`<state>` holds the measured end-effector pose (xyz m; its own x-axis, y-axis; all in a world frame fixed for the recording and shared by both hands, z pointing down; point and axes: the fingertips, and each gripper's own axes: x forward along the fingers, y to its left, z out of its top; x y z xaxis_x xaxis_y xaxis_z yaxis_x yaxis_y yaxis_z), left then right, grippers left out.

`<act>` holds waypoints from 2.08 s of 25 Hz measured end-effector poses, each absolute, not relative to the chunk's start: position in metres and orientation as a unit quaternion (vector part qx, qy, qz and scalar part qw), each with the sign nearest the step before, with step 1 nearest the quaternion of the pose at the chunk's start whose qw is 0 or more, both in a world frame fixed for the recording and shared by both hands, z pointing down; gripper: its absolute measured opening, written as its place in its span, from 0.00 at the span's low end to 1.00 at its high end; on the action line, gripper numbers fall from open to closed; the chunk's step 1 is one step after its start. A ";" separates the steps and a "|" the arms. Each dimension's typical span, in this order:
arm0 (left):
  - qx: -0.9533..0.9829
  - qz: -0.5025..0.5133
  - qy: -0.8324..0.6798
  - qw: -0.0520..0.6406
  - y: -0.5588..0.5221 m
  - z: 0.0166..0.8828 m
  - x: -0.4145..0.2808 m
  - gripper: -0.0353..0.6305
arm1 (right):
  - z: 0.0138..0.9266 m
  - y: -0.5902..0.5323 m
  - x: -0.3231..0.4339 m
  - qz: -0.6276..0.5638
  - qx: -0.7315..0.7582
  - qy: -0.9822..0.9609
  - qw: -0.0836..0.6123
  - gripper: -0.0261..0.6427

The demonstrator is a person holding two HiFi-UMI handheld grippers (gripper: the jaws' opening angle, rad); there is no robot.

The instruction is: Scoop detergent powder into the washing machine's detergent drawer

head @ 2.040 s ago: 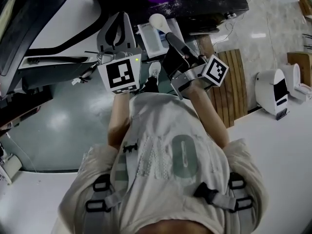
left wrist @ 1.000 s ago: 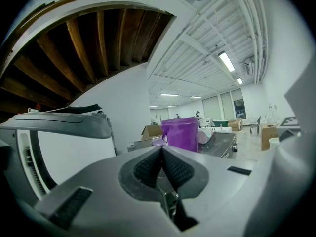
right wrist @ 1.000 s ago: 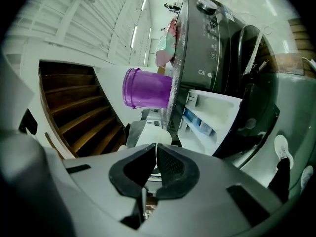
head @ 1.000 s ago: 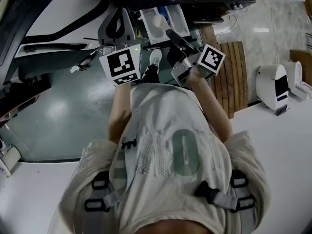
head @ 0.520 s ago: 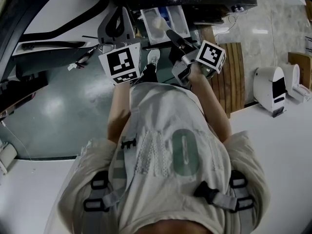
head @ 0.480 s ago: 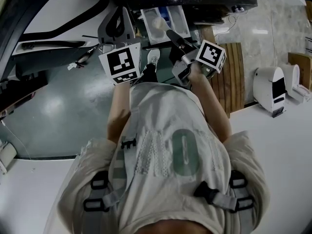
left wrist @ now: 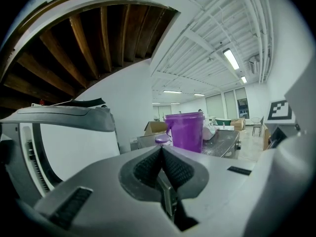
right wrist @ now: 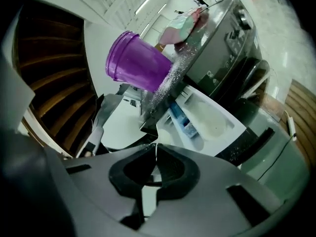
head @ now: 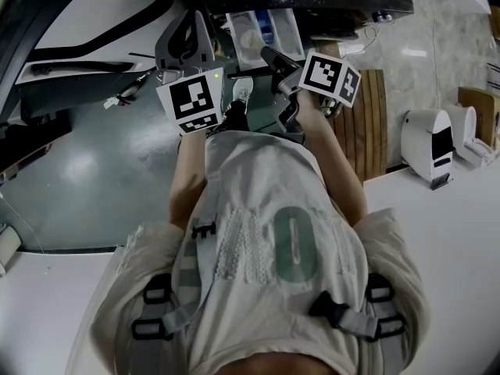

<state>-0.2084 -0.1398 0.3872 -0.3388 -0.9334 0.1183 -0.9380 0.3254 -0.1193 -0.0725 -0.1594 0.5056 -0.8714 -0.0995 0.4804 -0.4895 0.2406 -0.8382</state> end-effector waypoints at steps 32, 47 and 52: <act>0.557 0.071 -0.827 0.021 -0.126 0.392 -0.227 0.08 | 0.495 -0.164 -0.092 0.030 0.163 -0.897 0.409 0.06; 0.549 0.063 -0.833 0.026 -0.121 0.395 -0.232 0.08 | 0.489 -0.159 -0.103 -0.331 0.043 -0.835 0.438 0.06; 0.549 0.065 -0.833 0.024 -0.116 0.394 -0.226 0.08 | 0.490 -0.154 -0.097 -0.476 0.016 -0.767 0.429 0.06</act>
